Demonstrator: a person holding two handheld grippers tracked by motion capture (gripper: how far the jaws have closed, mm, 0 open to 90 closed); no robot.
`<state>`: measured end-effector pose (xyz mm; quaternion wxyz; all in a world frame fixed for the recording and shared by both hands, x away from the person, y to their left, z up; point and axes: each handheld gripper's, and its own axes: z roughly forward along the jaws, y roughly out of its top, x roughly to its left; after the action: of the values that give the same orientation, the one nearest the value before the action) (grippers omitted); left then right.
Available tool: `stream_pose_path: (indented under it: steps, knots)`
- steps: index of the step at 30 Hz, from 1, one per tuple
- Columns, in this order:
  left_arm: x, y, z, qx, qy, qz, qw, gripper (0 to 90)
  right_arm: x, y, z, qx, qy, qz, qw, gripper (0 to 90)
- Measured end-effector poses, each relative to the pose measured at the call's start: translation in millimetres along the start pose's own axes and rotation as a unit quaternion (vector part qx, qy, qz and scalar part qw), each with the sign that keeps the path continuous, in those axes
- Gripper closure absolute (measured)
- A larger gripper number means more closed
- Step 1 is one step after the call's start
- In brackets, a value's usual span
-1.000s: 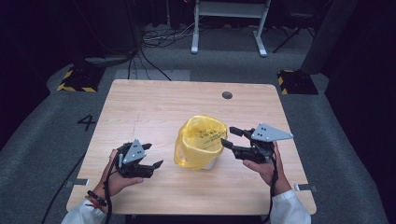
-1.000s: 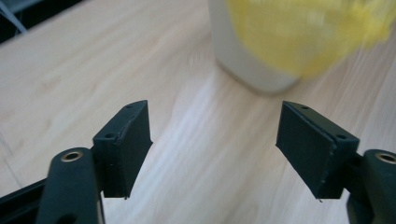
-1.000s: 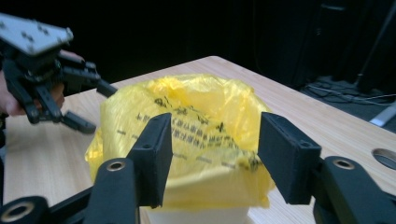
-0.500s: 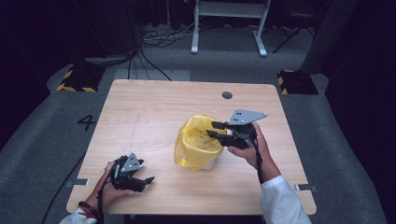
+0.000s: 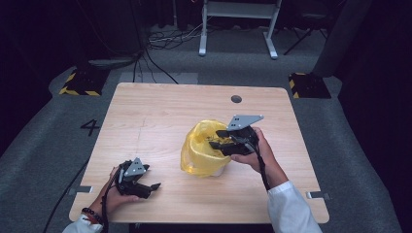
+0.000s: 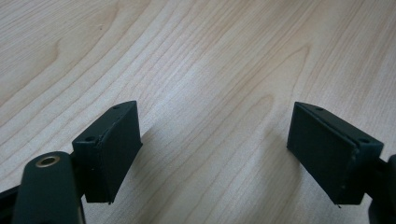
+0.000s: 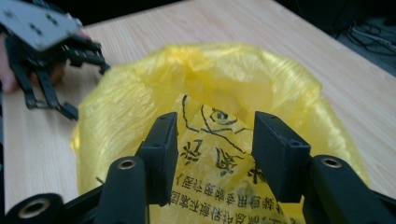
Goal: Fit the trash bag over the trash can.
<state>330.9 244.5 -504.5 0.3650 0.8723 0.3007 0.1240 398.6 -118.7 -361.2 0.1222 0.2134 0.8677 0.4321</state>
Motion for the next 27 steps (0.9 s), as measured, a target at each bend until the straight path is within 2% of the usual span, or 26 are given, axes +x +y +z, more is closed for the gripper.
stream_pose_path:
  steps: [4, 6, 10, 19, 27]
  knots:
    - [-0.2, 0.3, 0.6, -0.001, -0.002, -0.002, 1.0000, 17.4, 1.1, 1.0, 4.8, 0.031, -0.004, -0.003, 0.9995, 50.9]
    - [-0.1, 0.5, 0.8, -0.002, 0.001, -0.002, 1.0000, 17.3, 0.2, 1.1, 6.1, 0.038, 0.009, 0.008, 0.9992, 53.2]
    - [-1.1, 1.0, 1.2, -0.001, 0.005, -0.006, 1.0000, 17.1, -1.3, 3.3, 9.2, 0.064, 0.004, 0.019, 0.9977, 53.5]
    - [-1.0, 0.7, 1.2, -0.002, 0.010, -0.012, 0.9999, 17.0, -6.0, 9.3, 14.1, 0.104, -0.010, 0.040, 0.9937, 53.6]
    - [-0.6, 0.9, 1.2, -0.001, 0.015, -0.014, 0.9998, 16.1, -10.2, 10.4, 19.9, 0.131, -0.022, 0.048, 0.9900, 45.6]
